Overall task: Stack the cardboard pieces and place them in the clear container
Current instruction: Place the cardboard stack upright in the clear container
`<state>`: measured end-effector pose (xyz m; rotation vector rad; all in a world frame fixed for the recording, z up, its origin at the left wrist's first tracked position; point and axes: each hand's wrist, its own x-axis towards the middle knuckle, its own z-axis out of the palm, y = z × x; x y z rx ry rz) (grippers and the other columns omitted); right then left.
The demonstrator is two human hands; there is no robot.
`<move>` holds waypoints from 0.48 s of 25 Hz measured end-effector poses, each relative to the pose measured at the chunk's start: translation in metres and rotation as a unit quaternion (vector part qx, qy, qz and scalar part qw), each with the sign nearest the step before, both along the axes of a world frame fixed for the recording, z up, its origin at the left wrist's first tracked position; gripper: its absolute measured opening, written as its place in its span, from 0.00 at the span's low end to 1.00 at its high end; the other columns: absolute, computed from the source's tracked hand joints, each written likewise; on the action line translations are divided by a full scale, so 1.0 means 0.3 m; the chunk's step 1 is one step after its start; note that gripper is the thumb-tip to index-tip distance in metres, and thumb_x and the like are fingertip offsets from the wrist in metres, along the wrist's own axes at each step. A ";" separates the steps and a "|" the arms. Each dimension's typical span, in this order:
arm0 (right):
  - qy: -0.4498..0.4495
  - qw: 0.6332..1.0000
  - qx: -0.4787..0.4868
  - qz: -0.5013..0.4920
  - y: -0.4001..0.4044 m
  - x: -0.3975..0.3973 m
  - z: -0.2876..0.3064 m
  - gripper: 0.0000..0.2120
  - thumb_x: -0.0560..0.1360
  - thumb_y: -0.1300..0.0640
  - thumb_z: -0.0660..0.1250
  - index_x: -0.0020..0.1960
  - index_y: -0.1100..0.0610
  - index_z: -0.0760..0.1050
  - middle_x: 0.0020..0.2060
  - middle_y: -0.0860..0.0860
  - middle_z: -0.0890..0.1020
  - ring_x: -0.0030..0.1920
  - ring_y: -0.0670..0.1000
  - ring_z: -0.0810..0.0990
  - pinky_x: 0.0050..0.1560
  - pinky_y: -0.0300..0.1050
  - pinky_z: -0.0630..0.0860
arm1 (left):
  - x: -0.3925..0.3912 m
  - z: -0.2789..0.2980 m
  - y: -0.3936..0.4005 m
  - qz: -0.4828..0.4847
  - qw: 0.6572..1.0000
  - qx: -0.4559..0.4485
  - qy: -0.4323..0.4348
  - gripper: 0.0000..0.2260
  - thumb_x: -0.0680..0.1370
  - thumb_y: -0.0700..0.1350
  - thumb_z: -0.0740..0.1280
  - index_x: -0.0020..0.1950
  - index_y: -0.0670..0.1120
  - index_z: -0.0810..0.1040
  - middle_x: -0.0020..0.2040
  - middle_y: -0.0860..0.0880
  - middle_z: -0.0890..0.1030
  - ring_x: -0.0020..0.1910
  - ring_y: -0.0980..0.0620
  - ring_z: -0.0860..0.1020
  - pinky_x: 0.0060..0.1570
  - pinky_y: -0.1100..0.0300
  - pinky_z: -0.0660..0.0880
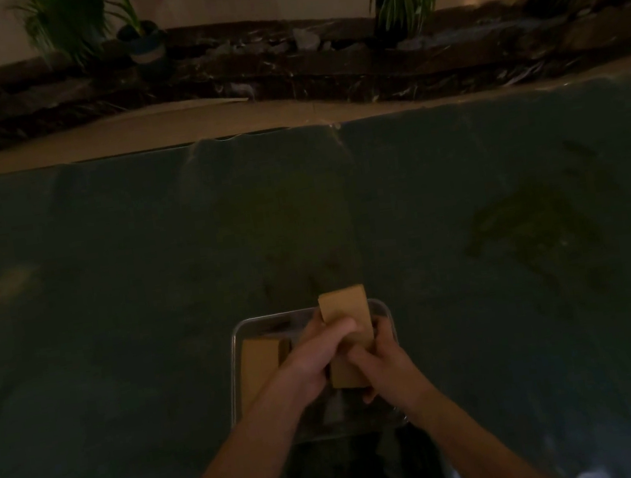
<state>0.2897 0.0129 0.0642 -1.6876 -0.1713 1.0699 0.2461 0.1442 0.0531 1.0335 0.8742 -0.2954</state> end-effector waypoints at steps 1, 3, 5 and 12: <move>0.010 1.000 -0.001 -0.018 -0.004 -0.003 -0.005 0.15 0.79 0.53 0.65 0.60 0.46 0.62 0.54 0.52 0.79 0.51 0.51 0.81 0.33 0.41 0.79 | -0.005 -0.001 -0.008 -0.005 1.000 -0.004 0.003 0.27 0.65 0.52 0.75 0.63 0.56 0.72 0.62 0.45 0.76 0.60 0.42 0.76 0.61 0.42 0.74; 0.021 0.999 -0.010 -0.039 -0.011 -0.007 -0.019 0.15 0.79 0.52 0.65 0.62 0.44 0.63 0.55 0.51 0.79 0.52 0.51 0.81 0.34 0.42 0.79 | -0.021 -0.014 -0.029 0.026 1.000 -0.003 0.000 0.27 0.66 0.53 0.73 0.64 0.55 0.72 0.62 0.44 0.76 0.60 0.42 0.76 0.60 0.42 0.75; 0.038 0.998 -0.021 -0.036 -0.018 -0.005 -0.026 0.16 0.78 0.50 0.65 0.62 0.44 0.63 0.57 0.51 0.79 0.54 0.52 0.80 0.35 0.44 0.81 | -0.043 -0.026 -0.046 0.066 0.998 0.019 -0.001 0.22 0.67 0.53 0.73 0.60 0.54 0.75 0.61 0.44 0.77 0.59 0.43 0.76 0.61 0.40 0.74; -0.323 0.923 -0.202 0.044 -0.069 0.012 -0.029 0.19 0.78 0.41 0.59 0.64 0.49 0.69 0.51 0.48 0.80 0.46 0.50 0.81 0.40 0.51 0.81 | -0.070 -0.054 -0.043 0.099 0.992 0.073 0.029 0.28 0.57 0.58 0.75 0.55 0.54 0.78 0.58 0.46 0.80 0.58 0.43 0.78 0.62 0.38 0.74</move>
